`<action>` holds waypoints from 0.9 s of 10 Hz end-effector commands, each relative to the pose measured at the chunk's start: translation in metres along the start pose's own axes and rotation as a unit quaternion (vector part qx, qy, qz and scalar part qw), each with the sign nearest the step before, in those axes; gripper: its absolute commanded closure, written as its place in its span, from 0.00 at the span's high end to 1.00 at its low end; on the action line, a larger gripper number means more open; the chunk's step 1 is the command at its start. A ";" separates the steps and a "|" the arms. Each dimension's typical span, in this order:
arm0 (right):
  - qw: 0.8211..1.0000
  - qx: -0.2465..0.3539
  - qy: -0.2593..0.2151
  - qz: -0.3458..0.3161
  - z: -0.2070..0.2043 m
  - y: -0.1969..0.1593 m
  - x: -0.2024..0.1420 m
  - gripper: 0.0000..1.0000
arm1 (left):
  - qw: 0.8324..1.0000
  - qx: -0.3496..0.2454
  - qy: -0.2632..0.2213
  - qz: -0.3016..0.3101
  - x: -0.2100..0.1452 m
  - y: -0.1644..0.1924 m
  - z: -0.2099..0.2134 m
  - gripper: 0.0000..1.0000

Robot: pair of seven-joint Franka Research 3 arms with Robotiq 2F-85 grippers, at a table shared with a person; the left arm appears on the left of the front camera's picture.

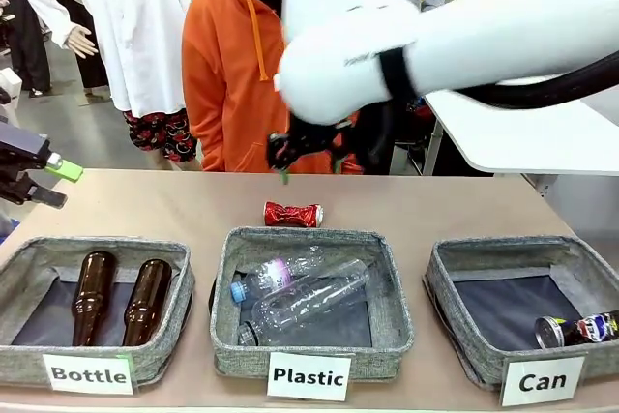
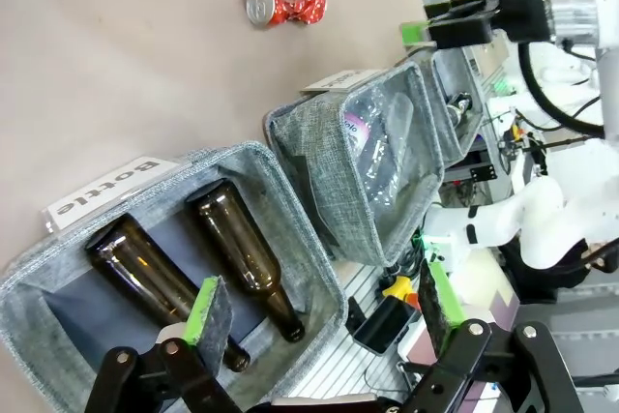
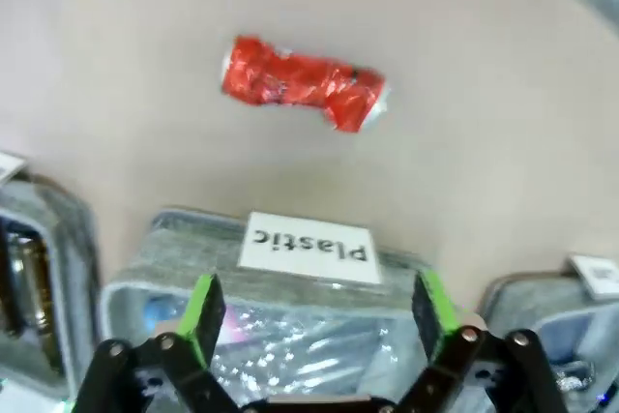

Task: Sort the can waste into the basket.
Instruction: Pick up the can waste from the table and place it in the right Fabric basket.

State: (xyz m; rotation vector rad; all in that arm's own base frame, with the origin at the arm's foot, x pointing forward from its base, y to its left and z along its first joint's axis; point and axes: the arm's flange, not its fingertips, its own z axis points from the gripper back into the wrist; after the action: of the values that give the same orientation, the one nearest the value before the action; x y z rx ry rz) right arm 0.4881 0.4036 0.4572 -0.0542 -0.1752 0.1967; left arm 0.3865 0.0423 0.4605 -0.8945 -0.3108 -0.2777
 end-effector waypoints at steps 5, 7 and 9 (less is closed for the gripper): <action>1.000 0.002 0.016 -0.012 -0.008 0.012 0.000 1.00 | 1.000 0.001 0.004 0.004 0.000 -0.003 0.003 1.00; 0.999 0.011 0.025 -0.022 -0.012 0.012 0.005 1.00 | 1.000 0.001 0.004 0.004 0.000 -0.003 0.003 1.00; 0.997 0.073 -0.013 0.011 -0.031 -0.026 0.037 1.00 | 1.000 0.001 0.004 0.004 0.000 -0.003 0.003 1.00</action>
State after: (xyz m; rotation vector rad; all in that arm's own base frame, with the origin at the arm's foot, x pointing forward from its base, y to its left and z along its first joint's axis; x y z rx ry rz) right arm 0.5170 0.4012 0.4399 0.0126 -0.1556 0.1666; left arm 0.3864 0.0423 0.4607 -0.8945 -0.3111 -0.2779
